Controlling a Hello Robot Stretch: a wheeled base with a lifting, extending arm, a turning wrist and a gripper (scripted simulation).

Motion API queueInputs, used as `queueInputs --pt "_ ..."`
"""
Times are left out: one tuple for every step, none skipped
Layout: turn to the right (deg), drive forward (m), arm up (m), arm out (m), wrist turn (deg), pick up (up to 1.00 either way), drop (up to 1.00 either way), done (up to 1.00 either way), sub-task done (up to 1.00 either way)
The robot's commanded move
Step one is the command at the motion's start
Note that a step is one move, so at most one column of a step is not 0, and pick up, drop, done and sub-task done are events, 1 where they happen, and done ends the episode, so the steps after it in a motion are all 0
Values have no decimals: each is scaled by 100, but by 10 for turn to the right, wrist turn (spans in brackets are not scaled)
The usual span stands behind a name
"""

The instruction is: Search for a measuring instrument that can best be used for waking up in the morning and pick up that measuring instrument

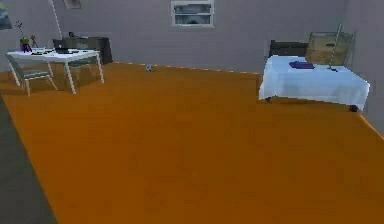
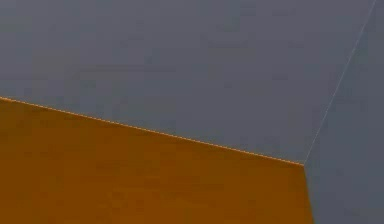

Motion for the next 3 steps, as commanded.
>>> queueInputs --pt "0 65 0 0 0 0 0 0 0" --pt "240 0 0 0 0 0 0 0 0" --pt "0 30 0 0 0 0 0 0 0"
